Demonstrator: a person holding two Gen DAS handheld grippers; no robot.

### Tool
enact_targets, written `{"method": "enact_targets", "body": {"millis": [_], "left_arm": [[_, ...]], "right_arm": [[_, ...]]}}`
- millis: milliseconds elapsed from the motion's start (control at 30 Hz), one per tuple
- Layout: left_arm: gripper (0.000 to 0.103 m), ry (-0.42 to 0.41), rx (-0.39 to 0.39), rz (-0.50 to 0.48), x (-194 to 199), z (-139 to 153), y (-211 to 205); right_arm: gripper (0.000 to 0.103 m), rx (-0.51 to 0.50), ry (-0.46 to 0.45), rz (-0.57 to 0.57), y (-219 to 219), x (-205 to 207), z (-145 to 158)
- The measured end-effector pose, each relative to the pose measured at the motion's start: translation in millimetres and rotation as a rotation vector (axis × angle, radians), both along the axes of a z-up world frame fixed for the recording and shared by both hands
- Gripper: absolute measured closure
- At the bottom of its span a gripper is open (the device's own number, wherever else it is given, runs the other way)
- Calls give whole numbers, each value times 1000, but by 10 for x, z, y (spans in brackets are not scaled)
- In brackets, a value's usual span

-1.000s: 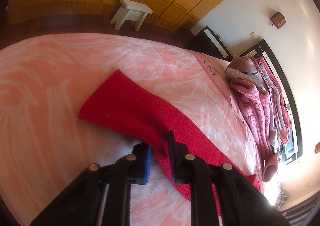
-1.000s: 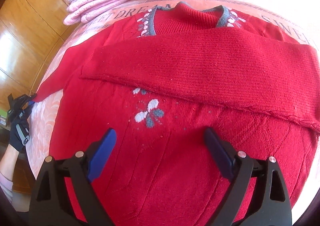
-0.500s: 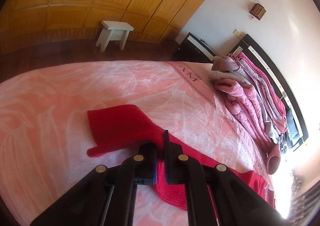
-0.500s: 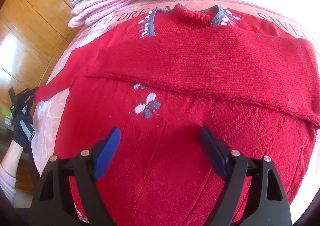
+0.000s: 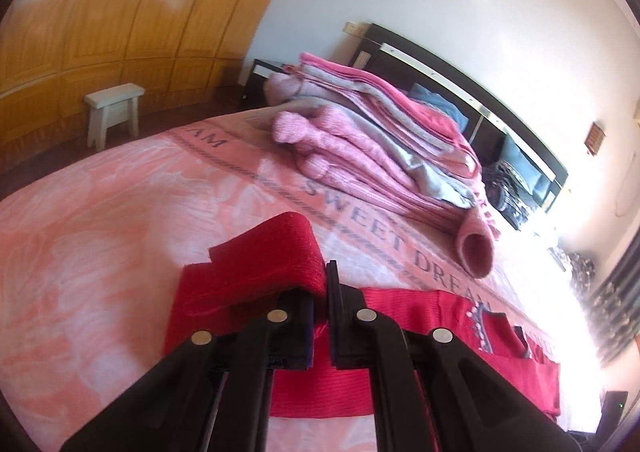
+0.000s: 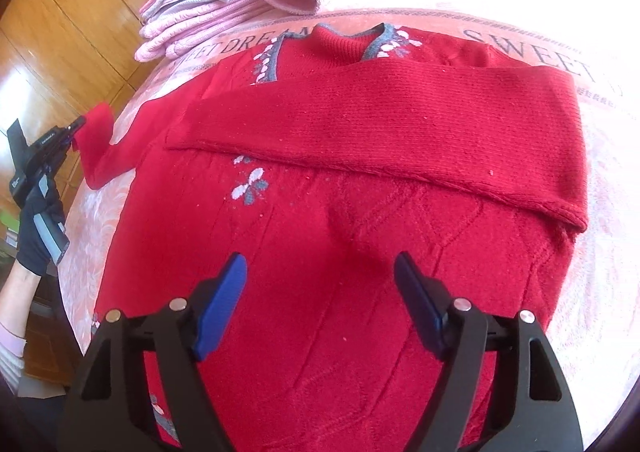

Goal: Fold small clothes
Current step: 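Lift the cuff with the left gripper and carry it across over the first sleeve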

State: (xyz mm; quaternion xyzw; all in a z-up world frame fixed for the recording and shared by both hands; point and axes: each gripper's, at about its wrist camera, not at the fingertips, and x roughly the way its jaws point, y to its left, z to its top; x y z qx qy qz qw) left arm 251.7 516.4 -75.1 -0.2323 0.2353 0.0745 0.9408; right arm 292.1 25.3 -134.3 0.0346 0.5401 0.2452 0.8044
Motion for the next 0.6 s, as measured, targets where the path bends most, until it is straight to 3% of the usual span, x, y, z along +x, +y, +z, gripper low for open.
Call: {"method": "enact_targets", "body": {"millis": [600], "left_arm": [[98, -10, 39, -325, 577, -20, -2268]], "right_arm": [[27, 43, 23, -71, -804, -110, -88]]}}
